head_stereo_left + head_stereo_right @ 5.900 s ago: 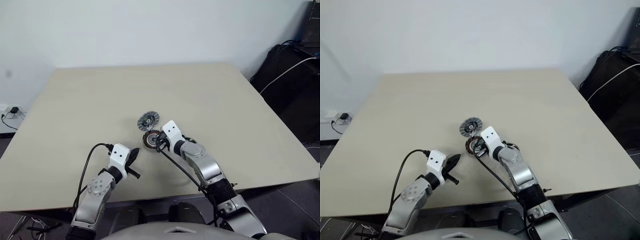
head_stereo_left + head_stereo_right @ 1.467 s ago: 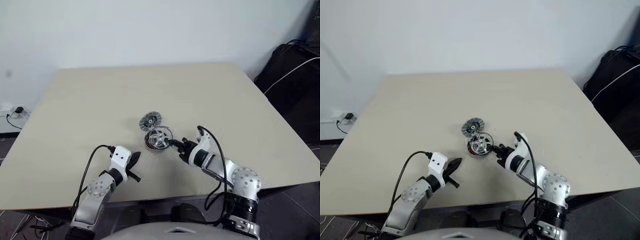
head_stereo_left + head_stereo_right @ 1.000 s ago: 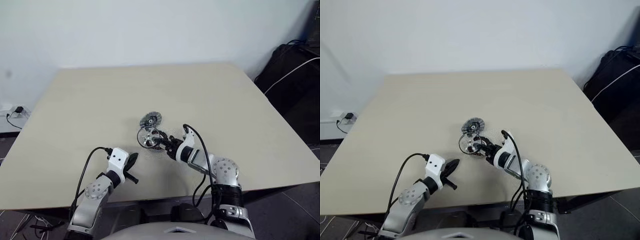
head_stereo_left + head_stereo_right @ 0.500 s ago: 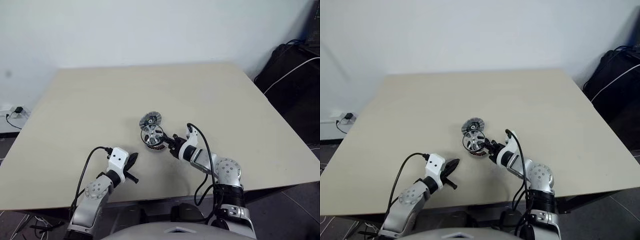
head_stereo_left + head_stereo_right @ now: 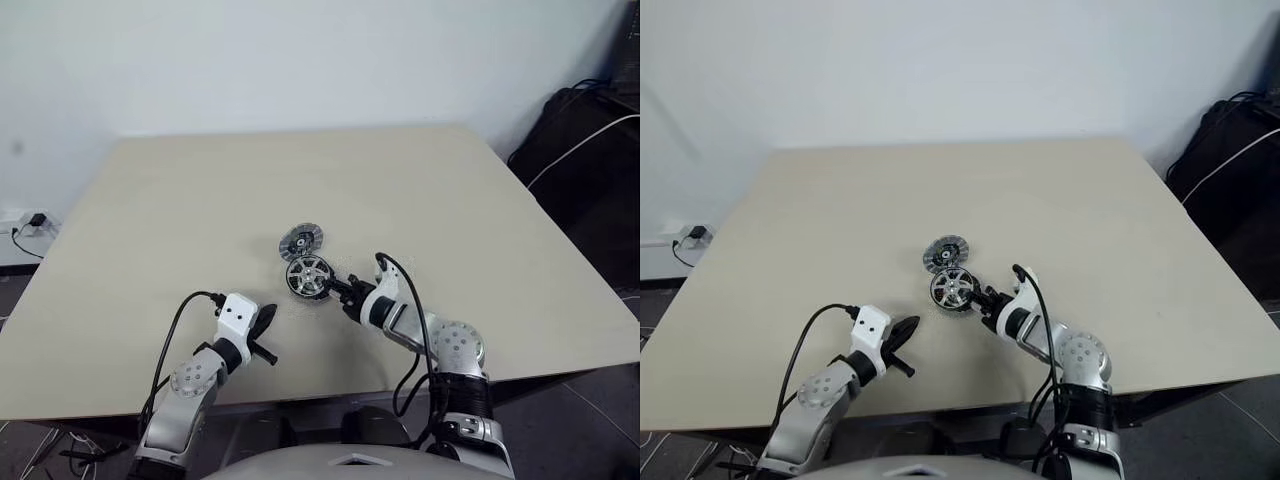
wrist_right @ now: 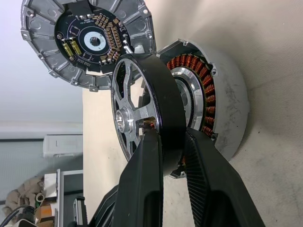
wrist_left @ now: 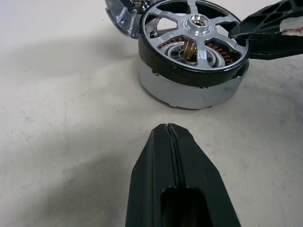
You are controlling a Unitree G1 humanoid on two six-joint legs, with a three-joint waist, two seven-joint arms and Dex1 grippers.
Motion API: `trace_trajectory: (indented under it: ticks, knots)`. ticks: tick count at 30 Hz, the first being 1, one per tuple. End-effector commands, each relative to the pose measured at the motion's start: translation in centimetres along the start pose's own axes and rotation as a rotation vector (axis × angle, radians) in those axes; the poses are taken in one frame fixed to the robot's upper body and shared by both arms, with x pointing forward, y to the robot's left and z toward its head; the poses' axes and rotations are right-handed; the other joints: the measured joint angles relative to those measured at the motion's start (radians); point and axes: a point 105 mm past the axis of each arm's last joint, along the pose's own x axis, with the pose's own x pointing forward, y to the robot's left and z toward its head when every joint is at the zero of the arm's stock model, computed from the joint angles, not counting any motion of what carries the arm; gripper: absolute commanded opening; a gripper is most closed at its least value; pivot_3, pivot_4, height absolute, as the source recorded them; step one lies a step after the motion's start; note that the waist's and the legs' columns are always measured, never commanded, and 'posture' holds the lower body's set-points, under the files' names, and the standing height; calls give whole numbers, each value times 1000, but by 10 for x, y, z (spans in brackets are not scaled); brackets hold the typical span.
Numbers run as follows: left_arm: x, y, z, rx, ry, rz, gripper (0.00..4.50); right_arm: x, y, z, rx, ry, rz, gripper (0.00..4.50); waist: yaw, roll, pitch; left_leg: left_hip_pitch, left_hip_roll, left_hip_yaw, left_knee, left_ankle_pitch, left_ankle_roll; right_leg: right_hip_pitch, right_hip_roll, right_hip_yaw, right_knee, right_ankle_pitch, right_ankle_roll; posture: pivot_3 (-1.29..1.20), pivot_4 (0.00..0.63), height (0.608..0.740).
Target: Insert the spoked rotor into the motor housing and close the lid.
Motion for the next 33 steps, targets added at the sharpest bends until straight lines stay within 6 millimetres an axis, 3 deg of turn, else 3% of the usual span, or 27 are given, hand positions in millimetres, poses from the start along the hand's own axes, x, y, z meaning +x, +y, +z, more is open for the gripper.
trace_trajectory:
  ticks: [1, 8, 21, 33]
  knots:
    - [2, 1, 14, 20, -52, -3, 0, -1, 2, 7, -11, -28, 14, 334, 0, 0, 0, 0, 0, 0, 0, 0, 0, 0, 0, 0, 0, 0, 0, 0, 0, 740]
    - [2, 0, 13, 16, -50, -3, 0, -2, 0, 5, -15, -29, 3, 334, 0, 0, 0, 0, 0, 0, 0, 0, 0, 0, 0, 0, 0, 0, 0, 0, 0, 740]
    - [3, 0, 13, 12, -52, 2, 0, -5, 5, 17, -34, -89, 14, 4473, -1, -4, -4, 1, 0, 0, 2, -1, 2, 2, -1, 1, 0, 0, 0, 0, 0, 740]
    - [3, -1, 13, 7, -54, 0, 0, -19, 26, 41, -136, -222, 61, 4473, -1, -3, -3, -1, 0, 0, -1, 0, 0, -1, 0, 0, 0, 0, 0, 0, 0, 740]
